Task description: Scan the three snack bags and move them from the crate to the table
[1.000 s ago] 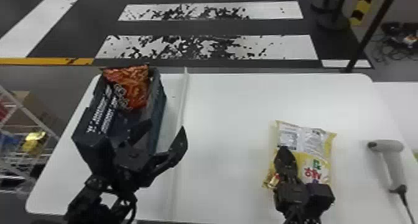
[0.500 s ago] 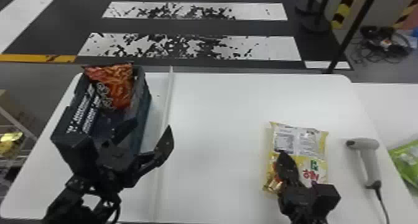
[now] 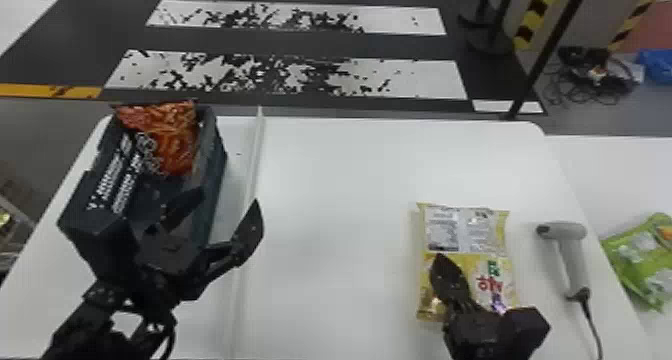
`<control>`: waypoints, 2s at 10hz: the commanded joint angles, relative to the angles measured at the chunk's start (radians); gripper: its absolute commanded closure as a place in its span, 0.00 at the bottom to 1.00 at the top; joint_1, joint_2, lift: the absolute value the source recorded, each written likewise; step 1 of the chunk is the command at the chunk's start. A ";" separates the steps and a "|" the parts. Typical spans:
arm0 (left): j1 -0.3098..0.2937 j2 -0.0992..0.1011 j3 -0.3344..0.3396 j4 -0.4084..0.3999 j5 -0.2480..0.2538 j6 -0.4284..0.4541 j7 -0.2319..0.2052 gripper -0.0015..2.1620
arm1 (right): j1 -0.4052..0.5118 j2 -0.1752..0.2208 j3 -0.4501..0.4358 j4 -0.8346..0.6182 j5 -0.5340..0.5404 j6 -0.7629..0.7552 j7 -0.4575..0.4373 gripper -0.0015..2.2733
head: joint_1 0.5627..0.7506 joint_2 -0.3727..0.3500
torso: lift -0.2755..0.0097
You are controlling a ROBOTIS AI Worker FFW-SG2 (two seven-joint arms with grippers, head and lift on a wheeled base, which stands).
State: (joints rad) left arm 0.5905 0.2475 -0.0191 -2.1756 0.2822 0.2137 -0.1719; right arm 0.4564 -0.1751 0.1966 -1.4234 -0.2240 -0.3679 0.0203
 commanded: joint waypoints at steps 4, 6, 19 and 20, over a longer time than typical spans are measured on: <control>0.002 0.001 0.001 -0.007 0.000 0.000 0.000 0.01 | 0.074 -0.030 -0.023 -0.155 -0.061 -0.001 0.006 0.98 | 0.70 0.49 | 0.75; 0.000 0.001 0.007 -0.010 0.000 0.000 0.002 0.01 | 0.191 -0.044 -0.106 -0.401 -0.057 -0.004 0.013 0.25 | 0.70 0.47 | 0.75; -0.003 0.009 -0.007 -0.018 -0.012 0.013 0.020 0.01 | -0.116 -0.106 -0.499 -0.109 0.060 0.619 0.250 0.02 | 0.70 0.05 | 0.75; -0.001 0.009 -0.005 -0.021 -0.012 0.010 0.020 0.01 | -0.142 -0.116 -0.497 -0.081 0.068 0.637 0.262 0.04 | 0.70 0.04 | 0.75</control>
State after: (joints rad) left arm 0.5876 0.2561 -0.0250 -2.1936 0.2701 0.2239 -0.1518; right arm 0.3334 -0.2844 -0.3013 -1.5230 -0.1636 0.2550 0.2803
